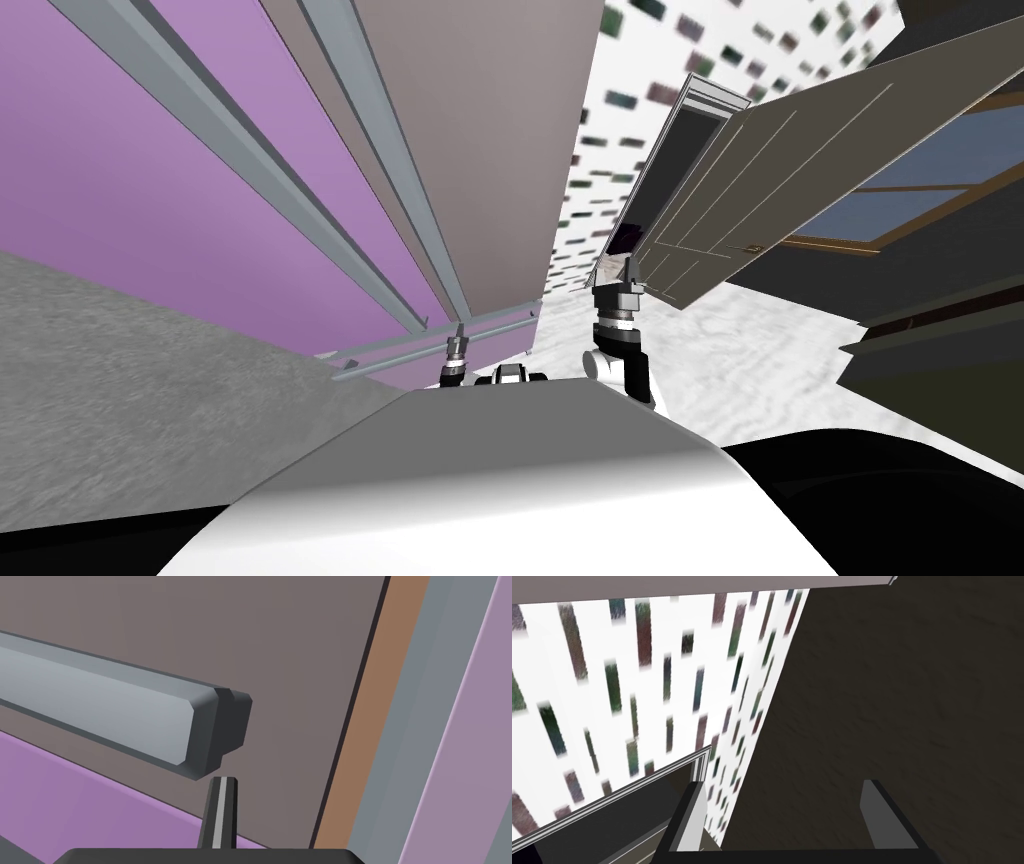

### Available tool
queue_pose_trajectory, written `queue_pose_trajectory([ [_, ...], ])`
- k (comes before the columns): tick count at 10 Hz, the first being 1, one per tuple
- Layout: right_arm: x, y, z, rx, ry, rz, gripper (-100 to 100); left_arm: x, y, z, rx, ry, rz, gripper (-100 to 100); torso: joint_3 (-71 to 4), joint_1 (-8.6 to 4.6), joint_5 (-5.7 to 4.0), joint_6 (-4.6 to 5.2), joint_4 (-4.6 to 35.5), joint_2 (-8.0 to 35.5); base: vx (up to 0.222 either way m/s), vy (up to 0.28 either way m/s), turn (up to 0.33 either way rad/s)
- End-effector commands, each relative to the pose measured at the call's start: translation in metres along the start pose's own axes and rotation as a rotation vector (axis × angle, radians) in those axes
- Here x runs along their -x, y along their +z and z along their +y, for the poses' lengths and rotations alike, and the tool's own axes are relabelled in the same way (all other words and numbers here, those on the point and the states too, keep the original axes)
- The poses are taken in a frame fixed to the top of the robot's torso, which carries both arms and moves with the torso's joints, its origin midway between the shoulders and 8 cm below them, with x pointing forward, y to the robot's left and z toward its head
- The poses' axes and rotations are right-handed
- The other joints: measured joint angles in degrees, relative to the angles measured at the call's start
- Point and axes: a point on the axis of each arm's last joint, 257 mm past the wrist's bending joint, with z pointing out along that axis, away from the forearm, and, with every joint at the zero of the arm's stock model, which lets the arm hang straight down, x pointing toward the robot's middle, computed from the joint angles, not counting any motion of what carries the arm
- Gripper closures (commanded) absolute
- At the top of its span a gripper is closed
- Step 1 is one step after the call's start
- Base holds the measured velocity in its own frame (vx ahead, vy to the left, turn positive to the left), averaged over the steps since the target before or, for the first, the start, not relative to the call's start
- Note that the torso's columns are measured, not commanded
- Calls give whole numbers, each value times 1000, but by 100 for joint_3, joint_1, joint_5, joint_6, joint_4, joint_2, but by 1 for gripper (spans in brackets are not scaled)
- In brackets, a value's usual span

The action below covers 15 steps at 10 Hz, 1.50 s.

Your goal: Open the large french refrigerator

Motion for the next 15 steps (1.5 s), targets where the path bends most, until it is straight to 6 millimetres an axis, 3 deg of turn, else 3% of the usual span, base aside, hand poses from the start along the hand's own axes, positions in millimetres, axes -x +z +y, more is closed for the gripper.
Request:
queue_pose_trajectory([
  [1,0,0,0,0,0,0,0,5,0,0,5,12,19,-100,25,-5,-9,-13,21,47,1,13,-23],
  [4,0,0,0,0,0,0,0,7,9,2,25,-14,64,-100,55,8,-9,-17,39,94,-19,70,-73],
  [10,0,0,0,0,0,0,0,-15,33,5,57,-156,107,-100,38,-15,-15,-18,32,69,-35,109,-86],
  [15,0,0,0,0,0,0,0,-52,54,4,76,-323,115,-100,43,-6,-12,-18,33,75,-37,106,-88],
])
